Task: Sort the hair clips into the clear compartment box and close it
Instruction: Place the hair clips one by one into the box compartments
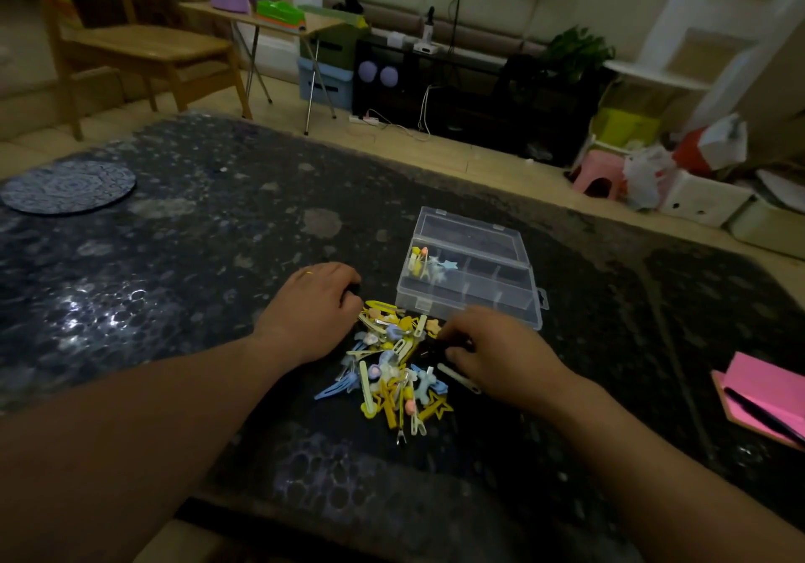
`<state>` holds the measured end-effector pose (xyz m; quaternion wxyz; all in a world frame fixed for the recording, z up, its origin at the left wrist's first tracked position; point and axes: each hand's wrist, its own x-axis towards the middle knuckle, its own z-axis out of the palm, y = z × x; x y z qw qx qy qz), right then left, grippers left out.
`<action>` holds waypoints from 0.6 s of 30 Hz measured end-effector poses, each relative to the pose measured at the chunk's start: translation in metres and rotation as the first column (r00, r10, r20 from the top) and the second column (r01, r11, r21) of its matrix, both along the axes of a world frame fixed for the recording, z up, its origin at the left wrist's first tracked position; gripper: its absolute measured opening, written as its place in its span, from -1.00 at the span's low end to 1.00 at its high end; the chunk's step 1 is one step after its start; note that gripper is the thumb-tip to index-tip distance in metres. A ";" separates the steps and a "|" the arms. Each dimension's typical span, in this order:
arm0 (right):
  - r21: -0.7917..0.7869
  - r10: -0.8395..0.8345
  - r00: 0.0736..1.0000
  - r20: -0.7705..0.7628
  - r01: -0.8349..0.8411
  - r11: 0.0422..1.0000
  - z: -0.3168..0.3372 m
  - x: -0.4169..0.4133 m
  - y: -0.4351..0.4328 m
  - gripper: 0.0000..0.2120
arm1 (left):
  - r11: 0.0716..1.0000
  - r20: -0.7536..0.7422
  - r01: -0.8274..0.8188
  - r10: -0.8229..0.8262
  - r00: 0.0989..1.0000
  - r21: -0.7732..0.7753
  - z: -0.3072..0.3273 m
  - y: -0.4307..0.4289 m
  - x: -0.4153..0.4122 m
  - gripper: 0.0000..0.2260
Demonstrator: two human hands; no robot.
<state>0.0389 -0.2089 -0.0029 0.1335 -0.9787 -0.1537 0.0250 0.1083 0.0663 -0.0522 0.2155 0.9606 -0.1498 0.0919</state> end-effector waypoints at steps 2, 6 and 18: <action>0.018 -0.040 0.999 0.018 0.040 0.999 0.001 -0.001 -0.003 -0.85 | 1.000 -0.001 -0.003 0.003 1.000 0.000 0.000 0.000 0.000 -0.65; 0.001 -0.088 0.996 -0.006 0.088 0.996 0.018 -0.002 -0.006 -0.95 | 1.000 -0.004 -0.005 0.005 1.000 -0.003 0.000 0.000 0.000 -0.62; -0.164 0.023 0.951 -0.310 -0.077 0.983 0.035 -0.013 -0.006 -0.92 | 1.000 0.003 -0.011 0.011 1.000 -0.006 0.000 -0.001 0.000 -0.65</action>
